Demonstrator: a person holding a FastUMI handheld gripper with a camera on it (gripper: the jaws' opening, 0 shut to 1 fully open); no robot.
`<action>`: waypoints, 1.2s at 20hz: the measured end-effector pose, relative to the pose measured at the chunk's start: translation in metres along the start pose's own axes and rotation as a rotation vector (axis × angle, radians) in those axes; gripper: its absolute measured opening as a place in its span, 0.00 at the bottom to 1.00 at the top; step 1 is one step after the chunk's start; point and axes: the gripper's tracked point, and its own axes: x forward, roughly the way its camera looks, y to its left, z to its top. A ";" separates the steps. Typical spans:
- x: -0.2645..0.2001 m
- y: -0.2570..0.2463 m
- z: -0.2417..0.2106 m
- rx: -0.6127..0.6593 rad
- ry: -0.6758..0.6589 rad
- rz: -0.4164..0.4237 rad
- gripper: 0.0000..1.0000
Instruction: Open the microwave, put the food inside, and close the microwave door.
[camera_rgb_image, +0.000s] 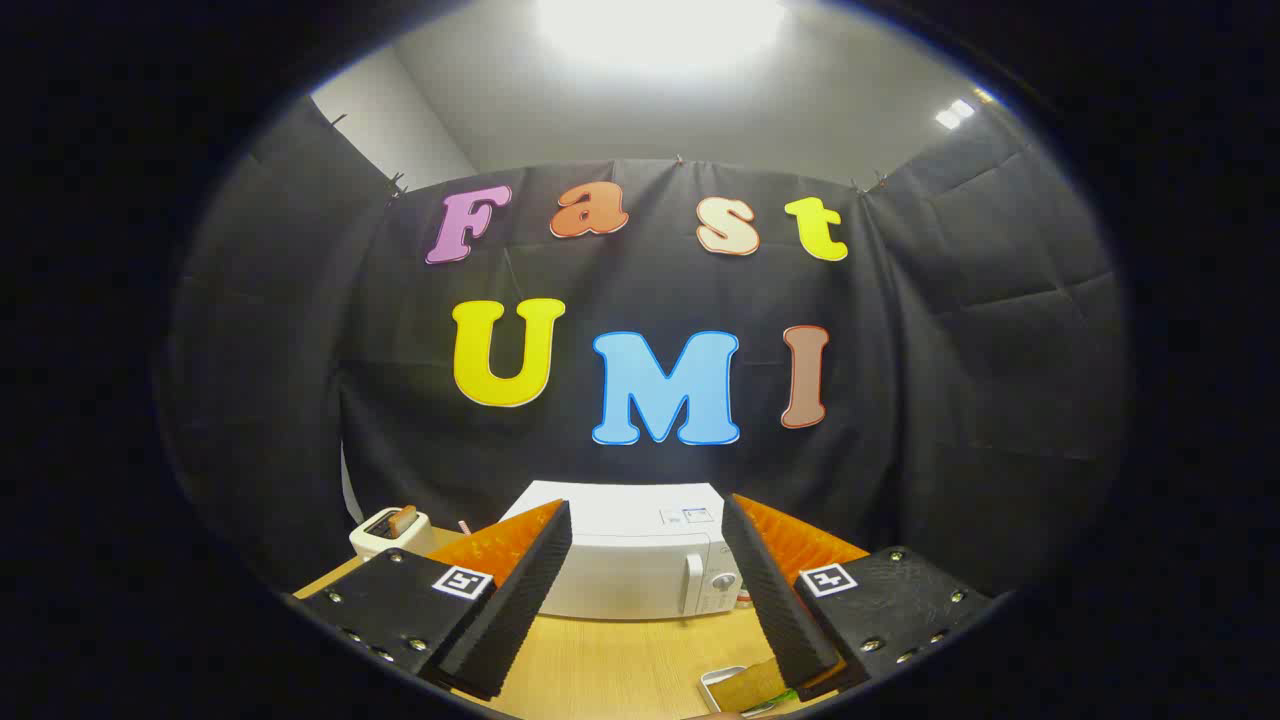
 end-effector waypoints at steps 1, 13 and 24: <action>0.000 0.001 0.000 -0.002 -0.002 0.000 0.96; 0.010 0.003 -0.017 -0.007 0.015 0.005 0.95; 0.055 -0.013 -0.059 -0.020 0.022 -0.032 0.95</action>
